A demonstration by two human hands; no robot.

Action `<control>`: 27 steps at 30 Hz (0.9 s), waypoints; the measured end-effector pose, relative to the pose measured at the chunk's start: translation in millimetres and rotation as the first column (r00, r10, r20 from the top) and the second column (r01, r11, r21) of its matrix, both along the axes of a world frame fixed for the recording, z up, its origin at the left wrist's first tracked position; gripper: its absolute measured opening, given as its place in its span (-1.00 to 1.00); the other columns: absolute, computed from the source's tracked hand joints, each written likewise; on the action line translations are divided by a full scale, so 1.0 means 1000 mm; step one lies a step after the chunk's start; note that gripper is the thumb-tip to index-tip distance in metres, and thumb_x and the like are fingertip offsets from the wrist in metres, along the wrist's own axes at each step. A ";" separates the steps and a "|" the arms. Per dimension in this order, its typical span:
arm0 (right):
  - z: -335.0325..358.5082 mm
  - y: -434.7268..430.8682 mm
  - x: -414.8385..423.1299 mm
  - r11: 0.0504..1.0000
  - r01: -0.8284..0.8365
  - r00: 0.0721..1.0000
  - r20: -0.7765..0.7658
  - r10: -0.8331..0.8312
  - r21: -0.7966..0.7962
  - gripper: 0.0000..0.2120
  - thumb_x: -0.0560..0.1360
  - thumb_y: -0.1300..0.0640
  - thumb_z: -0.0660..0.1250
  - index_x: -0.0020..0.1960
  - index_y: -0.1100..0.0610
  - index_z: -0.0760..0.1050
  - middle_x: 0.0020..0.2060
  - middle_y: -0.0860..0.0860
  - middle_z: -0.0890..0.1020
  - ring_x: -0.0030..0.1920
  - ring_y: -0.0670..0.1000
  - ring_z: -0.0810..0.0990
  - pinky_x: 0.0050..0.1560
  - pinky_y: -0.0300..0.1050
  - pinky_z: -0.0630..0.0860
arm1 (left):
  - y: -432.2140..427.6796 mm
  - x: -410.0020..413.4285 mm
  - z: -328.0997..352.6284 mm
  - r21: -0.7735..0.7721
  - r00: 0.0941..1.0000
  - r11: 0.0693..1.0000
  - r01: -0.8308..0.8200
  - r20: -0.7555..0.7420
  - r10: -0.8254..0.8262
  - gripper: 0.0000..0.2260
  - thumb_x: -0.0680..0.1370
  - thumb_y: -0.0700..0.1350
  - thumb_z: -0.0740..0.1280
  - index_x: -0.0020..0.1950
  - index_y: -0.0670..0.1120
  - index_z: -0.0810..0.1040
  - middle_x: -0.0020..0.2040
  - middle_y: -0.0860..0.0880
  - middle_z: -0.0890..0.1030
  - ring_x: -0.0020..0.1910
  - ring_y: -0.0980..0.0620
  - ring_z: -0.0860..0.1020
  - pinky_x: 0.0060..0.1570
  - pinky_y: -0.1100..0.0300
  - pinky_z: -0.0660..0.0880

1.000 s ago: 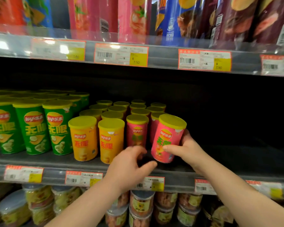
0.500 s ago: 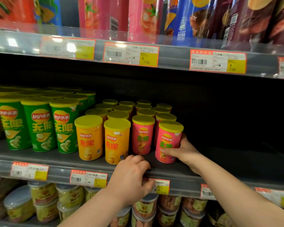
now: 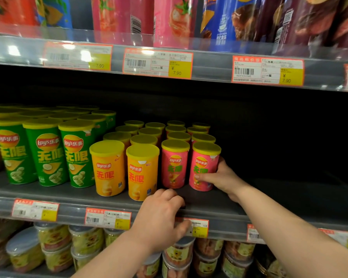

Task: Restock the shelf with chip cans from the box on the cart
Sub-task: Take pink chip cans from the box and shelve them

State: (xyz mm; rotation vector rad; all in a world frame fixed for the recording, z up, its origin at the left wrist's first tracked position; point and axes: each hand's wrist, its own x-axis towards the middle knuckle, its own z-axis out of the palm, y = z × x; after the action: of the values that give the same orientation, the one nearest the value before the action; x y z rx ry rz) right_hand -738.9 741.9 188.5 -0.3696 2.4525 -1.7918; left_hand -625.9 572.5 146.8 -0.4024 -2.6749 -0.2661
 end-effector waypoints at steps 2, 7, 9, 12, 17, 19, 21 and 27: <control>0.001 0.000 -0.003 1.000 -0.006 1.000 0.001 0.006 0.003 -0.33 0.33 0.28 0.52 0.32 0.03 0.28 0.21 0.07 0.54 0.15 0.03 0.53 0.16 -0.04 0.46 | 0.000 0.000 0.000 -0.013 1.000 1.000 0.000 -0.018 0.000 -0.42 0.34 0.32 0.03 0.16 0.05 0.55 0.07 0.09 0.52 0.08 0.04 0.47 0.02 0.16 0.42; 0.002 0.000 -0.005 1.000 -0.023 1.000 0.005 0.023 0.014 -0.33 0.33 0.27 0.52 0.32 0.03 0.28 0.20 0.07 0.54 0.14 0.03 0.53 0.18 -0.04 0.45 | -0.001 0.000 0.000 -0.010 1.000 1.000 0.015 -0.002 -0.015 -0.48 0.34 0.31 0.08 0.09 0.05 0.57 0.00 0.08 0.54 0.00 0.03 0.50 -0.07 0.15 0.46; 0.002 0.002 -0.006 1.000 -0.023 1.000 0.004 0.023 0.014 -0.33 0.33 0.27 0.52 0.33 0.04 0.28 0.20 0.07 0.54 0.17 0.05 0.53 0.20 -0.02 0.46 | -0.001 -0.002 -0.003 -0.011 0.999 1.000 0.015 -0.029 -0.015 -0.58 0.32 0.29 0.18 -0.04 0.05 0.59 -0.12 0.10 0.55 -0.15 0.05 0.54 -0.24 0.17 0.50; 0.002 0.003 -0.006 0.999 -0.035 0.999 0.007 0.035 0.017 -0.32 0.33 0.26 0.52 0.34 0.04 0.29 0.20 0.06 0.54 0.15 0.03 0.53 0.19 -0.03 0.46 | 0.000 -0.001 -0.003 -0.016 0.998 1.000 0.013 -0.061 -0.013 -0.58 0.33 0.28 0.17 -0.03 0.05 0.59 -0.11 0.10 0.55 -0.14 0.04 0.54 -0.24 0.17 0.50; 0.002 0.004 -0.006 0.998 -0.054 0.999 0.008 0.054 0.013 -0.36 0.33 0.27 0.53 0.28 0.01 0.29 0.20 0.06 0.54 0.13 0.01 0.52 0.18 -0.04 0.46 | 0.002 0.003 0.003 -0.022 1.000 1.000 -0.001 -0.024 0.001 -0.52 0.35 0.28 0.11 0.05 0.04 0.58 -0.04 0.08 0.55 -0.06 0.03 0.52 -0.13 0.14 0.49; 0.002 0.004 -0.006 0.998 -0.061 0.998 0.009 0.061 0.013 -0.34 0.33 0.27 0.52 0.31 0.03 0.29 0.21 0.06 0.53 0.14 0.02 0.52 0.18 -0.04 0.46 | 0.002 0.002 0.001 -0.034 0.998 0.999 -0.015 -0.054 0.013 -0.62 0.33 0.26 0.18 -0.09 0.06 0.60 -0.16 0.11 0.56 -0.21 0.07 0.55 -0.30 0.20 0.51; 0.001 0.005 -0.006 0.998 -0.063 0.998 0.009 0.063 0.013 -0.32 0.34 0.26 0.52 0.35 0.06 0.27 0.25 0.08 0.51 0.20 0.06 0.51 0.21 0.00 0.46 | 0.002 0.001 0.000 -0.037 0.996 0.999 -0.019 -0.088 0.016 -0.66 0.31 0.26 0.20 -0.15 0.08 0.59 -0.21 0.13 0.56 -0.28 0.11 0.55 -0.37 0.25 0.49; 0.003 0.018 0.002 0.995 -0.006 1.000 0.015 0.005 0.095 -0.14 0.34 0.11 0.54 0.47 0.10 0.12 0.37 0.08 0.40 0.34 0.10 0.42 0.27 0.00 0.39 | 0.008 0.007 0.001 -0.095 0.987 0.989 -0.110 -0.125 0.098 -0.65 0.32 0.25 0.17 -0.16 0.07 0.60 -0.23 0.11 0.56 -0.30 0.07 0.56 -0.36 0.20 0.50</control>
State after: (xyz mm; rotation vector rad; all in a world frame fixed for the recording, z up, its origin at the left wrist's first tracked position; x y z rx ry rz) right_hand -736.7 760.0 191.7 -0.3533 2.5124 -1.6623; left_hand -618.7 580.8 148.1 -0.2978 -2.5878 -0.0714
